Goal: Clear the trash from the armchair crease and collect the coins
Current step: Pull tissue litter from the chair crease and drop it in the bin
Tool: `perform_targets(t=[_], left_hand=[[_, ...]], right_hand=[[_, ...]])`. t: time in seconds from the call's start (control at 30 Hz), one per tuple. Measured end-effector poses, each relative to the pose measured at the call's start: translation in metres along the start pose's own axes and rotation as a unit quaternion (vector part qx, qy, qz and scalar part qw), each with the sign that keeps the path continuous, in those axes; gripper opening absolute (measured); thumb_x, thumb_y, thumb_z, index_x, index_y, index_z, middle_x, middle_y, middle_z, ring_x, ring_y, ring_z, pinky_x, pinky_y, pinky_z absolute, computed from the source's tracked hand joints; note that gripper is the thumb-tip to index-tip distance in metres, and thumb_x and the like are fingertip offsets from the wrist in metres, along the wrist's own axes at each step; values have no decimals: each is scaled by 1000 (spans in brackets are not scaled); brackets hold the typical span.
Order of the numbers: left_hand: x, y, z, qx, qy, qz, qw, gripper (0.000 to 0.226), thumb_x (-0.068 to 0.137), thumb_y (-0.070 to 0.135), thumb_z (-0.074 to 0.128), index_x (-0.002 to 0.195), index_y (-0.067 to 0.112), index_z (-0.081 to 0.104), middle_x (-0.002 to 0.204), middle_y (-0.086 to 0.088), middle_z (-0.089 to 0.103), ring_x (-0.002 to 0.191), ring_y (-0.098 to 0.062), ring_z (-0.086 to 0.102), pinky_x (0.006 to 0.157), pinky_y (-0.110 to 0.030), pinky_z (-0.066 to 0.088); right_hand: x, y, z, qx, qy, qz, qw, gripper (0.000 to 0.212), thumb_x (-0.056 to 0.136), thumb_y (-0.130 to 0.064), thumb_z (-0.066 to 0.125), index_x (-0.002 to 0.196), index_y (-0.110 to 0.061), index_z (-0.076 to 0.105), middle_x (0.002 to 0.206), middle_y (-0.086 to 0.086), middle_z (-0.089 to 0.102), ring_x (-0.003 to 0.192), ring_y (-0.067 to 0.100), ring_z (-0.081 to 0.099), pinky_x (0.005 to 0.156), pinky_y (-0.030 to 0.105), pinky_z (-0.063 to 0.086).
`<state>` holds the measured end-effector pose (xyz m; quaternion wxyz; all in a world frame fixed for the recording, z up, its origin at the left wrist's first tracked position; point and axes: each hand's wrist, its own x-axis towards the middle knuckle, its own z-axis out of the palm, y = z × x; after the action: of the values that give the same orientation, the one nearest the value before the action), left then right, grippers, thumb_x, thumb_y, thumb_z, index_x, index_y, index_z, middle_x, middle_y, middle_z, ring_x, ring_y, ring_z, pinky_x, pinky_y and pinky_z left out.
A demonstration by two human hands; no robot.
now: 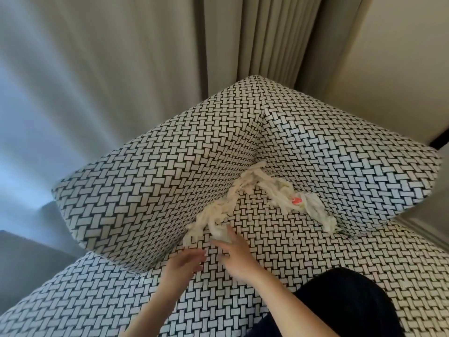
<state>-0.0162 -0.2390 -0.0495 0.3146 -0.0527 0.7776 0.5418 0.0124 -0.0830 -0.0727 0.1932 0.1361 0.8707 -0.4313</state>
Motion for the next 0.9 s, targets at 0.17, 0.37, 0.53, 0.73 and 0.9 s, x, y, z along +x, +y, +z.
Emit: perform_targets(t=[0.17,0.37,0.53,0.73,0.9], left_hand=[[3,-1,-5,-9,9,0,1000,12,90,21,58,93,26,68,96,5,70,88,-14,66,76,-26,48],[12,-9,-6,10,84,20,996,21,89,9,55,97,25,67,114,5,60,100,-13,55,88,-29,42],[16,-13,4,25,114,28,993,32,84,10,59,109,30,59,133,-2,46,116,-18,46,102,-38,37],[30,2,17,100,5,31,995,39,73,36,65,109,48,56,149,6,29,140,-22,16,116,-49,9],[45,-15,35,283,14,8,959,45,83,41,58,123,56,45,157,-2,-3,141,-31,-12,113,-47,-1]], right_hand=[[2,0,-11,76,-10,0,997,52,98,-11,40,147,-20,28,156,1,20,143,16,18,110,22,17],[-22,10,-33,163,90,-18,982,33,98,-13,45,129,-18,56,133,-9,52,117,-3,42,92,4,30],[-40,21,-44,184,185,-24,965,26,93,-11,54,113,-23,65,112,-18,57,99,-5,54,88,9,41],[-56,28,-50,185,244,-37,951,29,83,-1,64,92,-29,68,101,-21,61,87,-8,60,74,17,52],[-64,33,-54,146,269,-40,951,35,77,3,69,91,-28,65,100,-20,60,96,-5,56,75,6,44]])
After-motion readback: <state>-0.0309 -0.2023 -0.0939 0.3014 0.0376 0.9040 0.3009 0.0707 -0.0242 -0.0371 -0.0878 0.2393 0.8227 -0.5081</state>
